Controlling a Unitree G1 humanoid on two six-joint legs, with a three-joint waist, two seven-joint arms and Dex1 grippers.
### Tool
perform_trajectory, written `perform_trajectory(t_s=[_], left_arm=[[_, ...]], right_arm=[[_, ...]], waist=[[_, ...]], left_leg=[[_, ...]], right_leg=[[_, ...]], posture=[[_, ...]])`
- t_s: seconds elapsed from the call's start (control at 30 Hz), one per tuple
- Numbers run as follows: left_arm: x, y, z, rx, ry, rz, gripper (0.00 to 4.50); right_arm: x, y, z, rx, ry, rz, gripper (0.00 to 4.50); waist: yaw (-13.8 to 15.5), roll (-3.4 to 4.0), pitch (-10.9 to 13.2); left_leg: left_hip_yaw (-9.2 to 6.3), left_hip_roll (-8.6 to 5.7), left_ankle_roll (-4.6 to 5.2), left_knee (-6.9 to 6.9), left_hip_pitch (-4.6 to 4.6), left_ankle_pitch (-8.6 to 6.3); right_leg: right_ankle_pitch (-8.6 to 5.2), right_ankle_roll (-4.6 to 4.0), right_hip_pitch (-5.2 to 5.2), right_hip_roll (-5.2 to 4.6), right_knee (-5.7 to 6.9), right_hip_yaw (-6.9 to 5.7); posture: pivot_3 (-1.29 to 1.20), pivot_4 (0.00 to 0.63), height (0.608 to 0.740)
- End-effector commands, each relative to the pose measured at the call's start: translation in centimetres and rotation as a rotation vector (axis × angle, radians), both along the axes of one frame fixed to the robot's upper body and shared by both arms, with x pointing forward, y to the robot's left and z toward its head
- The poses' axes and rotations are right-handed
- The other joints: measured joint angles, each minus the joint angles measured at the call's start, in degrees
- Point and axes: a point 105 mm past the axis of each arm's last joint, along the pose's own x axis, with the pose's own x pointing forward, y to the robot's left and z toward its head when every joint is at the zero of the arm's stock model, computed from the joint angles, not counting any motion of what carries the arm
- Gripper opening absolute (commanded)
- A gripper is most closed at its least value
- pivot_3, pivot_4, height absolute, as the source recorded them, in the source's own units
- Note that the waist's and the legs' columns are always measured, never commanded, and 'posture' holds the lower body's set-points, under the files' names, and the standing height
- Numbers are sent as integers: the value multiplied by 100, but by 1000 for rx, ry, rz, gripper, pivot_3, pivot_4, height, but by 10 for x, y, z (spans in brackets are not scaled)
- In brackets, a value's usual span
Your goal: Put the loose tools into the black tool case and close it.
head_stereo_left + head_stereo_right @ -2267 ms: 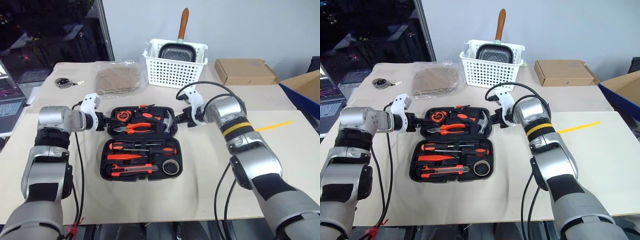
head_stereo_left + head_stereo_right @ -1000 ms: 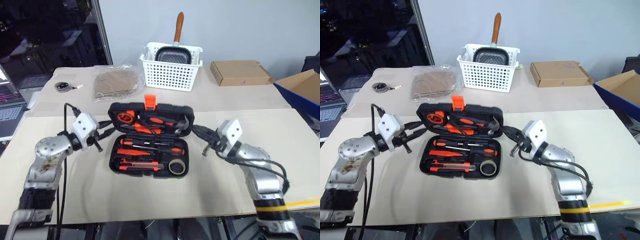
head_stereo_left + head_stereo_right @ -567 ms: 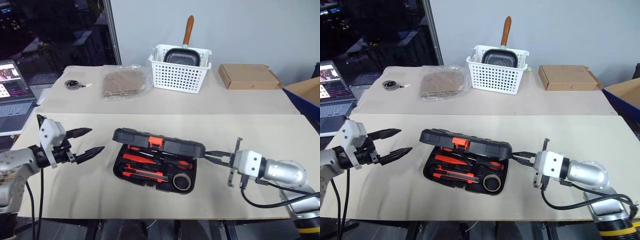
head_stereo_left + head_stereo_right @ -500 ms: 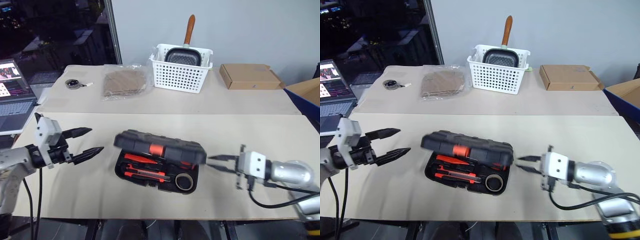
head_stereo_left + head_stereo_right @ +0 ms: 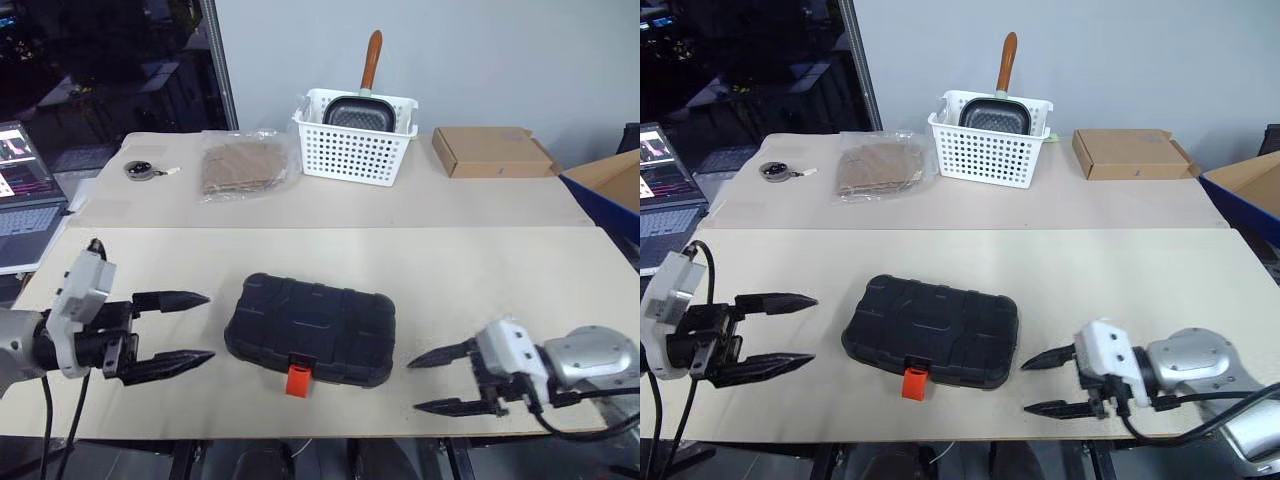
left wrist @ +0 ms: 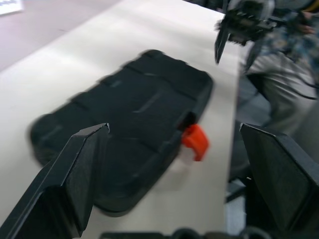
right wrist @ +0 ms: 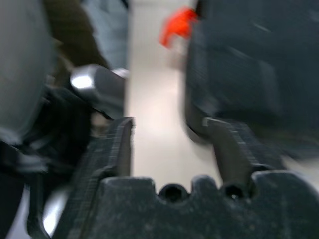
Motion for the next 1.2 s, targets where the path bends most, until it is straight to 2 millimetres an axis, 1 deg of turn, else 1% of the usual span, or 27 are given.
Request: perform_trajectory(t_s=[0.03, 0.13, 0.17, 0.23, 0.27, 0.3, 0.37, 0.5, 0.53, 0.7, 0.8, 0.83, 0.87, 0.93, 1.0, 1.03, 1.1, 1.13, 1.17, 1.2], left_arm=[[-9, -6, 8, 36, -60, -64, 4500], [-12, -10, 6, 51, -81, -85, 4500], [-14, -12, 5, 60, -97, -92, 4500], [-17, -16, 4, 61, -111, -97, 4500], [-18, -18, 4, 64, -120, -97, 4500], [-19, -19, 4, 66, -126, -97, 4500], [-20, -20, 4, 74, -139, -89, 4500], [-18, -23, 4, 66, -147, -40, 4500], [-17, -24, 5, 61, -152, -25, 4500], [-4, -32, 8, -7, -150, 99, 4500], [11, -37, 9, -63, -135, 194, 4500], [16, -40, 9, -83, -130, 222, 4500], [22, -41, 7, -88, -127, 252, 4500], [27, -47, 1, -90, -120, 271, 4500], [35, -46, -8, -87, -102, 312, 4500], [39, -45, -13, -92, -88, 337, 4500], [47, -41, -23, -77, -74, 370, 4500], [52, -39, -29, -70, -68, 386, 4500], [55, -38, -33, -65, -61, 397, 4500], [58, -37, -37, -54, -56, 400, 4500]], right_arm=[[0, 14, -5, -38, -21, 47, 1110], [11, 26, -11, -61, -43, 27, 168], [18, 29, -14, -70, -63, -1, 68], [37, 34, -19, -81, -102, -94, 68], [48, 35, -19, -80, -123, -143, 68], [54, 35, -19, -79, -135, -171, 68], [69, 37, -13, -58, -142, -249, 68], [112, 41, 2, -15, -204, -430, 68], [119, 43, 4, -4, -213, -460, 68], [153, 58, 12, 51, -245, -617, 68], [172, 64, 14, 74, -239, -741, 68], [174, 67, 15, 86, -228, -756, 68], [172, 71, 15, 102, -189, -740, 68], [167, 72, 19, 118, -162, -704, 68], [157, 72, 22, 126, -127, -658, 609], [150, 71, 23, 126, -111, -631, 769], [135, 73, 24, 118, -60, -573, 1571], [125, 74, 23, 109, -27, -536, 1799], [119, 76, 23, 105, -10, -520, 1997], [116, 78, 23, 105, 3, -520, 2434]], waist=[[5, 1, 0], [3, 0, 0], [1, 0, 0], [-11, -3, -1], [-16, -6, -1], [-18, -5, 0], [-29, -5, 0], [-27, -5, 0], [-31, -5, 0], [-35, -4, 0], [-58, -3, 0], [-65, -4, 0], [-60, -4, 0], [-41, -3, 0], [-29, -3, 0], [-28, -3, 0], [-26, -3, 0], [-26, -3, 0], [-23, -3, 0], [-25, -3, 0]], left_leg=[[0, -3, 0, 0, -4, 0], [-1, -4, 2, 0, -6, -1], [-1, -4, 2, 0, -7, -1], [-1, -4, 3, 0, -7, -2], [0, -2, 2, 0, -6, -2], [-1, -1, 1, 0, -7, -1], [1, -2, -2, 1, -2, 2], [0, -2, -7, 1, 0, 17], [0, 0, -9, 1, 3, 19], [-7, 11, -11, -1, -2, 24], [-7, 16, -12, -4, -5, 24], [-6, 16, -14, -4, -6, 25], [-6, 16, -17, -4, -7, 27], [-7, 14, -17, -4, -7, 27], [-7, 10, -15, -5, -9, 25], [-7, 7, -13, -5, -11, 24], [-6, 7, -8, -7, -15, 19], [-7, 7, -7, -8, -15, 17], [-7, 8, -7, -8, -15, 15], [-8, 8, -7, -11, -16, 14]], right_leg=[[7, -12, -3, -1, -1, 0], [12, -23, -5, 1, -2, -1], [12, -24, -6, 1, -3, -1], [11, -26, -6, 1, -3, -1], [10, -28, -6, 4, -3, -1], [11, -29, -6, 6, -2, -1], [13, -33, -5, 4, 2, 1], [22, -42, -6, 7, 2, 0], [22, -42, -6, 9, 6, 1], [36, -56, -11, 28, 8, 4], [37, -58, -15, 33, 9, 6], [39, -60, -16, 33, 9, 10], [41, -60, -17, 33, 10, 12], [41, -58, -12, 29, 9, 7], [44, -54, -12, 27, 6, 6], [44, -52, -12, 25, 4, 5], [44, -51, -16, 23, 3, 3], [44, -51, -16, 23, 4, 2], [44, -51, -16, 25, 2, 0], [42, -52, -18, 25, 1, -2]], posture=[[0, 150, 740], [0, 150, 740], [0, 150, 740], [0, 150, 740], [0, 150, 740], [0, 150, 740], [0, 150, 740], [0, 150, 740], [0, 150, 740], [0, 150, 740], [0, 150, 740], [0, 150, 740], [0, 150, 740], [0, 150, 740], [0, 150, 740], [0, 150, 740], [0, 150, 740], [0, 150, 740], [0, 150, 740], [0, 150, 740]])
